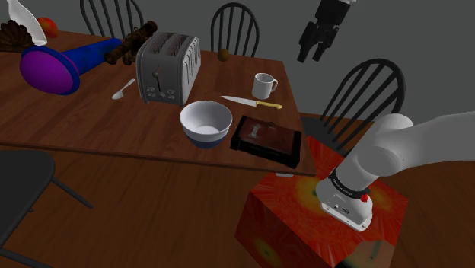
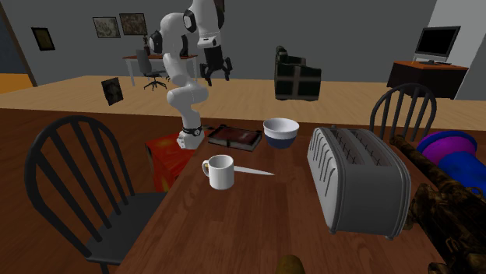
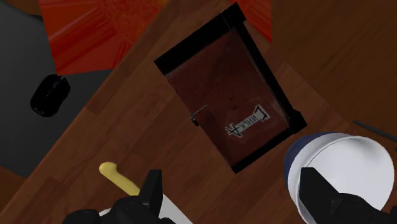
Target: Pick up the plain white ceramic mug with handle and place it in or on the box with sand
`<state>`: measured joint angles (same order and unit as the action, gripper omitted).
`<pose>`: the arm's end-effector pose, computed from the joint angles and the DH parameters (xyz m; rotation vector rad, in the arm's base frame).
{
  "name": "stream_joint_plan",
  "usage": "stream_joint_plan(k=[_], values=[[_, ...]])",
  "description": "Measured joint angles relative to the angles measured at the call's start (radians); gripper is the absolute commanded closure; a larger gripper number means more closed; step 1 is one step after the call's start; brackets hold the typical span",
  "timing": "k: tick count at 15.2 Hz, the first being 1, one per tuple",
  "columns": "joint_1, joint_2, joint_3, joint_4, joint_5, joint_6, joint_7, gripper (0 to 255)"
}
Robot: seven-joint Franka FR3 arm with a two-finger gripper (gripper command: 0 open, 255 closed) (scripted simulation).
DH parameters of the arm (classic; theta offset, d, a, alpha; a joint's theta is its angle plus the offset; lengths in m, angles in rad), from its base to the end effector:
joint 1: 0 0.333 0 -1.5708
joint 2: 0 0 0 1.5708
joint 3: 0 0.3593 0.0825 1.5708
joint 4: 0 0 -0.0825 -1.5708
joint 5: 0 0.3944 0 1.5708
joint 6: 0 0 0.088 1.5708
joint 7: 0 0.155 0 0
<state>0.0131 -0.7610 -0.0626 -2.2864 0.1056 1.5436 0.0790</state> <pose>0.2932 -0.0043 0.5981 -2.9881 0.1613 -0.0207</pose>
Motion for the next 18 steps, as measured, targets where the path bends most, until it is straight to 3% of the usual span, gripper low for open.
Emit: stream_joint_plan(k=[3,8,18], values=[[-0.003,0.030,-0.005,-0.006,-0.009,0.034,-0.009,0],[-0.014,0.143,-0.014,-0.032,-0.033,0.173,-0.028,0],[-0.036,0.466,-0.051,0.035,-0.076,0.435,-0.071,0]])
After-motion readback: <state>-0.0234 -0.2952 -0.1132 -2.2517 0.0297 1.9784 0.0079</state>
